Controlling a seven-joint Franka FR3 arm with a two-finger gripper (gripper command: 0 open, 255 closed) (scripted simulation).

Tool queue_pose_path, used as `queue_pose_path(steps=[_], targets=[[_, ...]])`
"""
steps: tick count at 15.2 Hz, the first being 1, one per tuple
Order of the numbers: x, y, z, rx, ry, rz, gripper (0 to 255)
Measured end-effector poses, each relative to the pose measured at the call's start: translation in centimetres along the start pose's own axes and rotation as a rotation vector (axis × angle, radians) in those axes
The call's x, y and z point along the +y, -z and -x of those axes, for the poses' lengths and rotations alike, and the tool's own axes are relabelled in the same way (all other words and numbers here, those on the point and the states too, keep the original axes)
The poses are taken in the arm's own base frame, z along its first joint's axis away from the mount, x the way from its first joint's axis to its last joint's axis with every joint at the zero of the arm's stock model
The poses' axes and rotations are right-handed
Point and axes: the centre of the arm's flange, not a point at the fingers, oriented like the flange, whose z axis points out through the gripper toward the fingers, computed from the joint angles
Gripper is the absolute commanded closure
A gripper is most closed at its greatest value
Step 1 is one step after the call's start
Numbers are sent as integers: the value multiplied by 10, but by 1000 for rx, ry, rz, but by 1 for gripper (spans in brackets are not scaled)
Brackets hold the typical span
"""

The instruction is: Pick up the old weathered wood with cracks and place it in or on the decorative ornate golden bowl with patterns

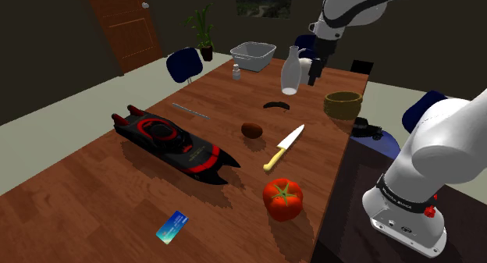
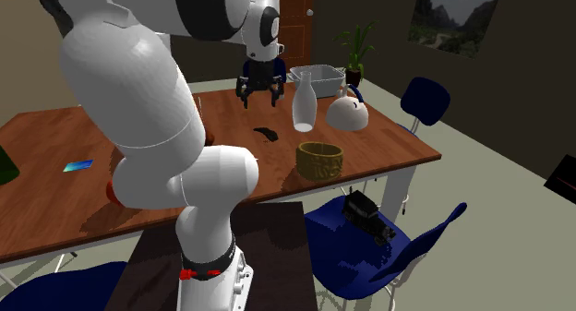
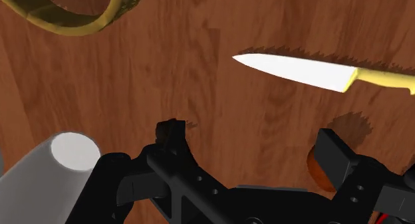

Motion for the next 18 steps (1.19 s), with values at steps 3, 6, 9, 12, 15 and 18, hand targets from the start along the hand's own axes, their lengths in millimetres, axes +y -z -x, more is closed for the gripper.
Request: queue_pose_path(steps=[3, 6, 9, 12, 15, 18], targets=[[23, -25, -20, 20, 74, -1, 0], [47, -49, -39, 39, 147, -1, 0], [70, -67, -61, 58, 221, -1, 0], [88, -90, -87, 77, 295, -1, 0], [107, -111, -113, 97, 370, -1, 0], [120, -129, -130, 111, 423, -2, 0]])
